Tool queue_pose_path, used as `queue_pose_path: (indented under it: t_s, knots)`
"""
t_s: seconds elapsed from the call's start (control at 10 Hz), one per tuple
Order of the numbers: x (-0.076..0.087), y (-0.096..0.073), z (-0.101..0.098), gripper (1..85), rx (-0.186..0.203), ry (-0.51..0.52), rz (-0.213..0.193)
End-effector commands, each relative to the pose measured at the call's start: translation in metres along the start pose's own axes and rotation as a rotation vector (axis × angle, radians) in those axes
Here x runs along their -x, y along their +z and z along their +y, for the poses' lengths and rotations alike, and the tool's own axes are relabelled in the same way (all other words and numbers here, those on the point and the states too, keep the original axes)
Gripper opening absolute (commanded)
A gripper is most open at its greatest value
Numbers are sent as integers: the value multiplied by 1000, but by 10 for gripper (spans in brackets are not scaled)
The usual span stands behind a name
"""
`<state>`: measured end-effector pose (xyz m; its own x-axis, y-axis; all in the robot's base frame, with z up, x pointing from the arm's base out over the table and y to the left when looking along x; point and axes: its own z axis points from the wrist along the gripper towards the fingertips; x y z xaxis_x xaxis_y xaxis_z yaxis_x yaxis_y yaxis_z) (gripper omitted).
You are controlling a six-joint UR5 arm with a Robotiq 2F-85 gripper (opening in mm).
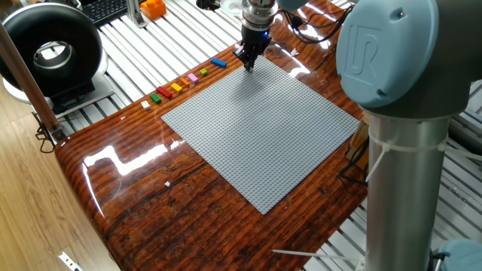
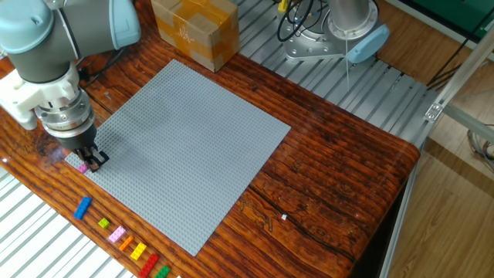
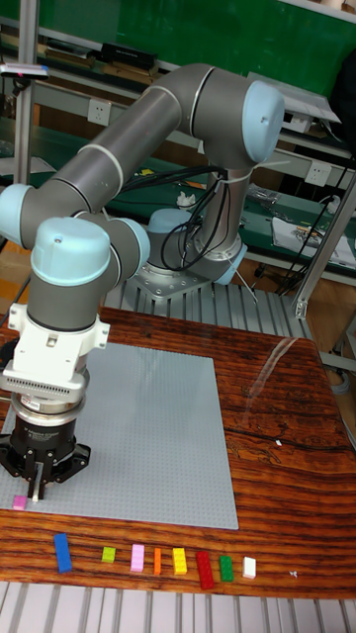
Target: Build with small Lego blocks
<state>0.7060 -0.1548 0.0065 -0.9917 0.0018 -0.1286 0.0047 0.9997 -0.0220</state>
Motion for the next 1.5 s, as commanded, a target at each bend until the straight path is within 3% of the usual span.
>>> queue_pose_path:
  t_s: [0.0, 0.1, 1.4]
  knots:
    - [4, 0, 4, 10, 21, 8, -16]
    - [7, 0, 8, 10, 39, 9, -29]
    - [17, 1, 11, 10, 63, 9, -70]
